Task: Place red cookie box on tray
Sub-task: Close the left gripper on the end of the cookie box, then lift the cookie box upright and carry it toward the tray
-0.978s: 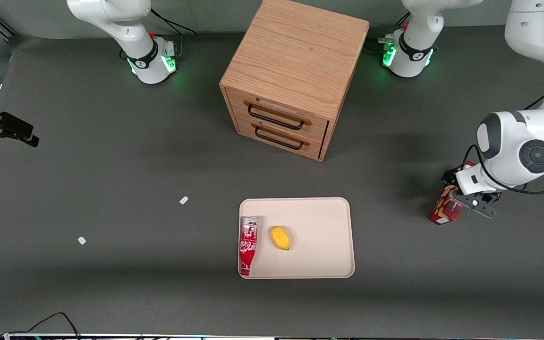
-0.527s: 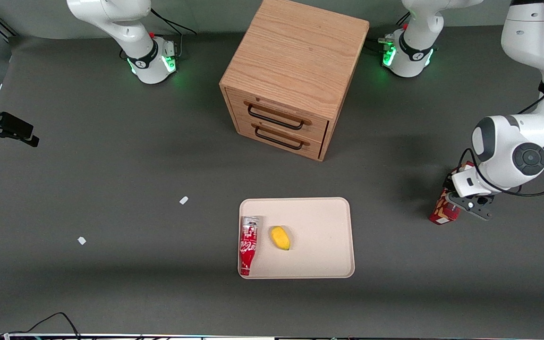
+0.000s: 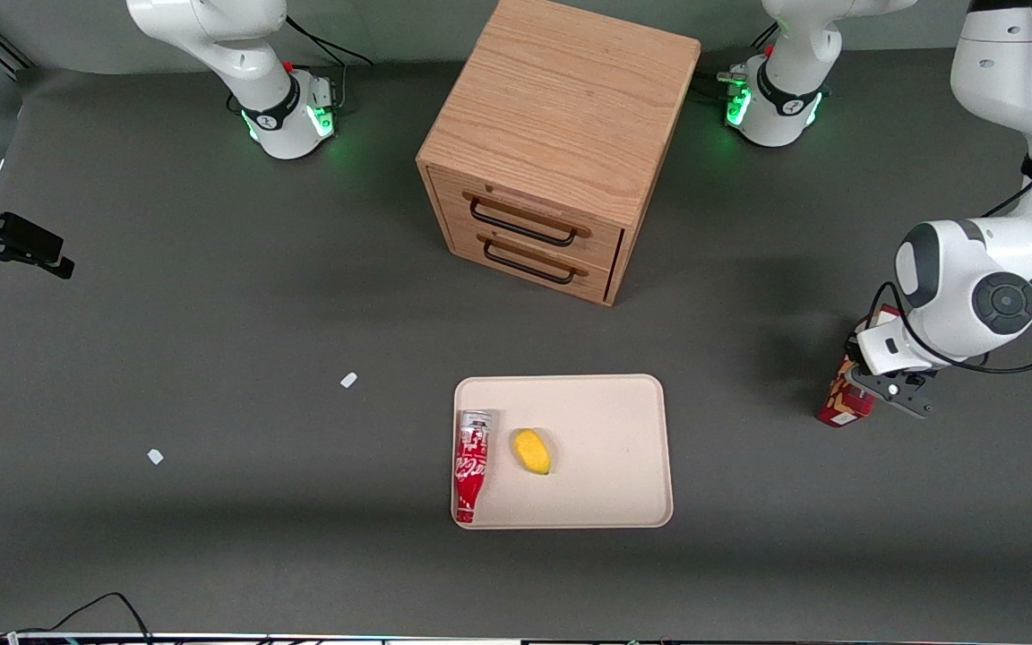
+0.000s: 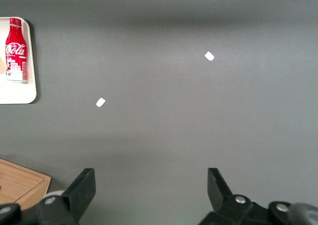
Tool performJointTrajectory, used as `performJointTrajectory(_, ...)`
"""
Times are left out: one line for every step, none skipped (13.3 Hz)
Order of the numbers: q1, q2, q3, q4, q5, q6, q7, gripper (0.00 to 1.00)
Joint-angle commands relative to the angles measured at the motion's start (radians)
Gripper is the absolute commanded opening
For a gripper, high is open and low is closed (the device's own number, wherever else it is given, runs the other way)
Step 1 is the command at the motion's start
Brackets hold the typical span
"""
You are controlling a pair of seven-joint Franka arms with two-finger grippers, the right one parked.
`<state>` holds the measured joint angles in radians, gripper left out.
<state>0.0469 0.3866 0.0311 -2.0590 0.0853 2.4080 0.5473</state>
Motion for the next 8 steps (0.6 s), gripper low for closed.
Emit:
performJointTrajectory(-0.009, -0.066, -0.006, 0.106, -0.001, -0.201, -0.082, 0.0)
performJointTrajectory(-0.012, -0.074, -0.01, 0.172, -0.002, -0.292, -0.098, 0.0)
performJointTrajectory(-0.016, -0.074, -0.019, 0.245, -0.007, -0.379, -0.119, 0.0)
performJointTrajectory(-0.019, -0.072, -0.034, 0.323, -0.027, -0.465, -0.159, 0.0)
performJointTrajectory(-0.022, -0.069, -0.045, 0.397, -0.044, -0.536, -0.197, 0.0)
performJointTrajectory(-0.025, -0.068, -0.065, 0.457, -0.062, -0.587, -0.243, 0.0)
performJointTrajectory(-0.029, -0.063, -0.088, 0.518, -0.08, -0.624, -0.294, 0.0)
performJointTrajectory(-0.041, -0.052, -0.105, 0.577, -0.097, -0.654, -0.355, 0.0)
